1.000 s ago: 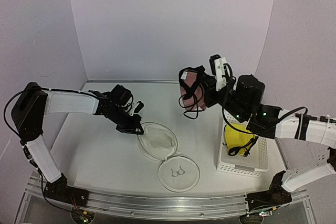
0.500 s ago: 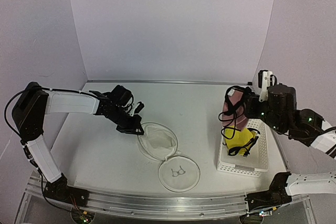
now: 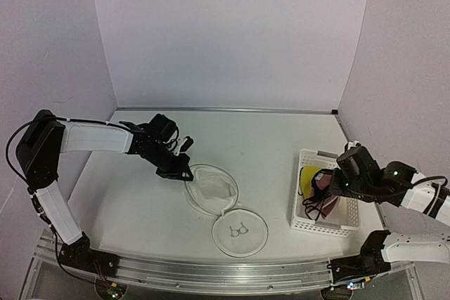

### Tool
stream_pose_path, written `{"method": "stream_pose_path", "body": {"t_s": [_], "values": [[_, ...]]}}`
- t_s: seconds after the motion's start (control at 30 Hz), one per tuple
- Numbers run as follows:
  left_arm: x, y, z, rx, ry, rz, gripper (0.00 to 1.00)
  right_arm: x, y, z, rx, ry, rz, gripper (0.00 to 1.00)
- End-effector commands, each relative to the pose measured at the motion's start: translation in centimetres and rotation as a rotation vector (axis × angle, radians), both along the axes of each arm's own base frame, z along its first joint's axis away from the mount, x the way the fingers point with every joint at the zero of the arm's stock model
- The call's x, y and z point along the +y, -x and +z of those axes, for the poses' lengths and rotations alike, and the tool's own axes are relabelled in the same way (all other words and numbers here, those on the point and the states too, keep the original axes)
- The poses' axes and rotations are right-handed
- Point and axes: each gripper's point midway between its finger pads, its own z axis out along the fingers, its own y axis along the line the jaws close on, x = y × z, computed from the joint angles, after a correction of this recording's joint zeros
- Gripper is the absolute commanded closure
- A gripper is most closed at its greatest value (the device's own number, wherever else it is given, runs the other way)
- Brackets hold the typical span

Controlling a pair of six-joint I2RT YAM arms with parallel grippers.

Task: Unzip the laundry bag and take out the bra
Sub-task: Place the bra in the bin.

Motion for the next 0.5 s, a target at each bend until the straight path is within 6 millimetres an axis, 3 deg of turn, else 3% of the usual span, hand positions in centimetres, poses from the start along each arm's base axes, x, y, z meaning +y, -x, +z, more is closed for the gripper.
{"method": "stream_pose_path", "body": {"t_s": [0.0, 0.27, 0.47], "values": [[-1.2, -1.3, 2.0, -0.061, 0.056, -0.017, 1.00, 0.5, -1.4, -0.3, 0.003, -0.065, -0.022, 1.00], [-1.1, -1.2, 2.4, -0.067, 0.059, -0.010, 1.00, 2.1, -3.4, -2.3, 0.065, -0.176, 0.037, 1.00], [-1.1, -1.2, 2.6, -0.067, 0.062, -0.008, 1.00, 0.4, -4.3, -4.3, 0.110, -0.206, -0.017, 1.00]]}}
